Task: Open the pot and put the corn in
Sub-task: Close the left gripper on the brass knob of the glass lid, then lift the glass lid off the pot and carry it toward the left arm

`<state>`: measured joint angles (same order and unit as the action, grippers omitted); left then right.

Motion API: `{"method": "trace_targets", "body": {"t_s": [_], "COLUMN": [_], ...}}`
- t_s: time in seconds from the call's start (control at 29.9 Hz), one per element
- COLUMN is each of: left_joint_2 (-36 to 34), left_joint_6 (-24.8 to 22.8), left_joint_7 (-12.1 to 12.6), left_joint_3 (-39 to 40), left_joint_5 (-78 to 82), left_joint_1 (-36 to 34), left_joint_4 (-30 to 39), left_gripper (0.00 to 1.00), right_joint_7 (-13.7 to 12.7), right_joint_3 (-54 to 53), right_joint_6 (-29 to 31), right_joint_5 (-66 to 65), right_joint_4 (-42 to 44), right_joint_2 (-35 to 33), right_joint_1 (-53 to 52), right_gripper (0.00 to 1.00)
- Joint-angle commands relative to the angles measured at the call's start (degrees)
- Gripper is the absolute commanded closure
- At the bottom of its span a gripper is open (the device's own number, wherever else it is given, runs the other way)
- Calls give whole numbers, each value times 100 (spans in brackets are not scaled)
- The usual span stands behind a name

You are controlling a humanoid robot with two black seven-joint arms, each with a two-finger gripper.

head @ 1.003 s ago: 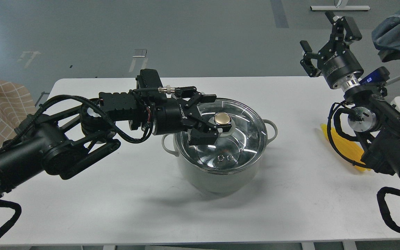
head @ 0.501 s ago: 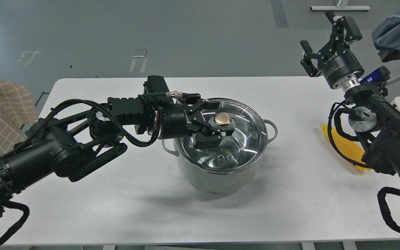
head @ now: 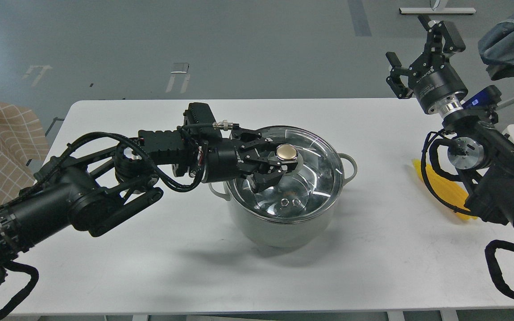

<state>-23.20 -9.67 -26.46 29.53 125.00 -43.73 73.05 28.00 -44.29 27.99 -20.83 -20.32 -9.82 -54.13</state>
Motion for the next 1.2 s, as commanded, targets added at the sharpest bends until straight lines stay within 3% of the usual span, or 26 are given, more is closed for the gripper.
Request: {"method": "trace_targets", "body": {"t_s": [0.0,0.07,0.3,0.47,0.64,0.74,0.87,1.0,1.17], "left_joint_2": [-1,-10,-219,-1027,-2609,-3251,-3893,-4009,-3895], "left_joint_6": [9,18,9,9,237,729,1554,2047,2233], "left_joint_7": [18,18,-17,-43,-122,-154,-154,-154,-154], "left_joint_3": [26,43,157,184,167,79,96,140,88], "left_joint_5": [0,0,0,-19,-467,-617,-809,-1266,-1434], "left_joint_1": [-47,-82,-749,-1111,-1006,-708,371,1260,1587], "left_joint_4": [16,33,271,534,1079,1097,1045,852,141], "left_gripper": [90,97,97,96,96,96,96,96,96], "right_joint_7": [0,0,0,0,0,0,0,0,0], "right_joint_3": [-1,-1,-1,-1,-1,-1,-1,-1,-1], "right_joint_6": [1,1,1,1,1,1,1,1,1], "right_joint_5": [0,0,0,0,0,0,0,0,0], "right_joint_4": [-7,-7,-7,-24,-121,-182,-191,-191,-200], "right_joint_2": [-2,-11,-2,-64,-160,-169,-169,-169,-160], "right_joint_1": [-1,-1,-1,-1,52,87,175,175,175], "right_gripper": [1,1,1,1,1,1,1,1,1]}}
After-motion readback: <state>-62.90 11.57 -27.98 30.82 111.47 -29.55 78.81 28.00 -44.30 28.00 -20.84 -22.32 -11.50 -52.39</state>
